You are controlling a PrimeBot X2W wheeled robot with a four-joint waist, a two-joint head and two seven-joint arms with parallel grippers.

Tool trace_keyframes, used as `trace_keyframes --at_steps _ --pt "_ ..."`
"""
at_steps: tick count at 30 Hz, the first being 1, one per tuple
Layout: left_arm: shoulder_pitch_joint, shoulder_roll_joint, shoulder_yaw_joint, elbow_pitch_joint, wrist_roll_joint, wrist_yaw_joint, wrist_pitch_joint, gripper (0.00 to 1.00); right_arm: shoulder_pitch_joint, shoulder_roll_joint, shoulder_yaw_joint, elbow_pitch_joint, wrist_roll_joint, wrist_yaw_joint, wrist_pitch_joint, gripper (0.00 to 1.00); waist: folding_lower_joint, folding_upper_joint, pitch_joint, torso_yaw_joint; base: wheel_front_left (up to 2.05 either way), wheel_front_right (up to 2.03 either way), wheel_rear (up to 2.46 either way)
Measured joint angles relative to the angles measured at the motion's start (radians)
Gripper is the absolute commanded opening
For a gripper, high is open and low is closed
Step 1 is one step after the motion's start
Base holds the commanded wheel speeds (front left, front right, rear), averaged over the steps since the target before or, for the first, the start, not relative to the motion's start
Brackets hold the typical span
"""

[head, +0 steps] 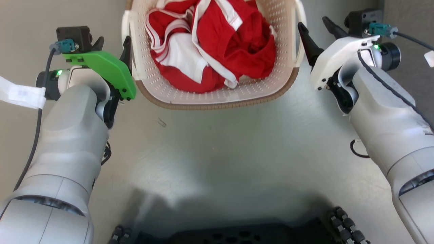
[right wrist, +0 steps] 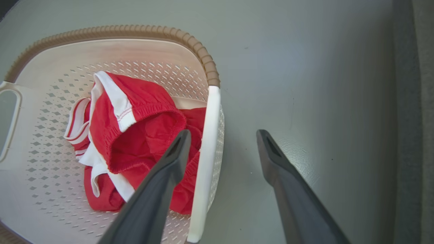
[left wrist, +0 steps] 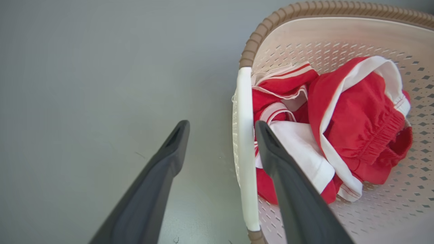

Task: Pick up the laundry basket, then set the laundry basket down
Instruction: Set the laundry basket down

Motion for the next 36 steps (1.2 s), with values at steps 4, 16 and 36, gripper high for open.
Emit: trace_keyframes --at_steps 4,16,36 --pt "0.012 0.0 -0.003 0.0 0.001 0.0 -0.019 1.0 0.021 -0.004 -0.006 -0.015 0.02 0.0 -0.002 1.0 0.0 0.0 -0.051 -0.002 0.0 0.0 0.0" --pt "0.058 0.01 -0.031 -0.01 0.042 0.0 -0.047 1.0 0.077 -0.04 -0.071 -0.085 0.037 0.0 -0.003 1.0 0.0 0.0 -0.202 -0.01 0.0 0.0 0.0" --pt "0.192 0.073 0.014 -0.26 0.107 0.067 -0.05 1.0 0.247 -0.054 -0.168 -0.263 0.002 -0.054 -0.003 1.0 -0.0001 0.0 -0.49 -0.02 0.0 0.0 0.0"
